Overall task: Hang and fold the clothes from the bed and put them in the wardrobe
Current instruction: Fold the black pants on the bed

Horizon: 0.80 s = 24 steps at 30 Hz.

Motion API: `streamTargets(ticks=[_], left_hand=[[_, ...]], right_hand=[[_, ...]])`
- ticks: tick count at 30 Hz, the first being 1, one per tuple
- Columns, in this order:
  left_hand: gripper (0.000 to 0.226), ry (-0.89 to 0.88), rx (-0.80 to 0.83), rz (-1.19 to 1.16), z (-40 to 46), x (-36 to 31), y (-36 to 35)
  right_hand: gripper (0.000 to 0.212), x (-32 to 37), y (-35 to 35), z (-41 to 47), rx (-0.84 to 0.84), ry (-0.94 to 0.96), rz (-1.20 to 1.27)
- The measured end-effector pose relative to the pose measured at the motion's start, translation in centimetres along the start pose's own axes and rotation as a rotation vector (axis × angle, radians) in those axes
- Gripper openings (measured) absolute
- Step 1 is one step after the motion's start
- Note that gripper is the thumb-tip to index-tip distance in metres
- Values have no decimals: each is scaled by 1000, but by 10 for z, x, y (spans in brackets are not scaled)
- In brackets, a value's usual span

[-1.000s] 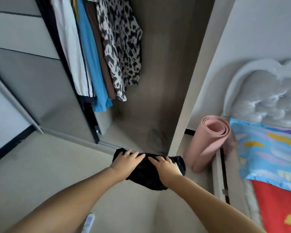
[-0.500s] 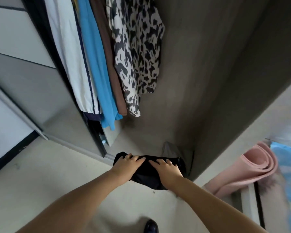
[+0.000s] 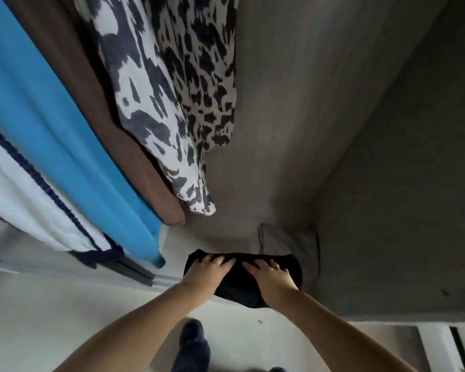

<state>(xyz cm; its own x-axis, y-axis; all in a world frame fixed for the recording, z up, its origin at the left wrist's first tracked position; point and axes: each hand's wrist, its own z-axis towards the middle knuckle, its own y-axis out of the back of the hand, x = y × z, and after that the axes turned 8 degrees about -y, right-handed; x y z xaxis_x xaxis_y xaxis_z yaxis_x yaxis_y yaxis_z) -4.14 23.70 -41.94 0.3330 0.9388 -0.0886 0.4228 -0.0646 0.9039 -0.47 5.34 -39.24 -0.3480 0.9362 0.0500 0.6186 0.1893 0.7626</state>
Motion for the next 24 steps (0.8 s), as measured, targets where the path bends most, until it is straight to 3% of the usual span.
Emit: streamTargets(ticks=[5,9,14,19,24], left_hand=[[101,-82,-57,103,105,69,-74],[102,-47,-128,139,198,121,-144],[76,27,-138,129,287,164,-202],[72,85,-153,101,334,172,-295],[77,13,-3,82,333,151,-403]], right_hand=[[66,1,-39,137,-42,-20,18],[56,-9,-80,262,-122,-1,29],[58,-17,-114,382,-259,-55,-1],[72,-16,-190,442,-316,-129,-44],[76,-16,-300,456,-156,-146,-51]])
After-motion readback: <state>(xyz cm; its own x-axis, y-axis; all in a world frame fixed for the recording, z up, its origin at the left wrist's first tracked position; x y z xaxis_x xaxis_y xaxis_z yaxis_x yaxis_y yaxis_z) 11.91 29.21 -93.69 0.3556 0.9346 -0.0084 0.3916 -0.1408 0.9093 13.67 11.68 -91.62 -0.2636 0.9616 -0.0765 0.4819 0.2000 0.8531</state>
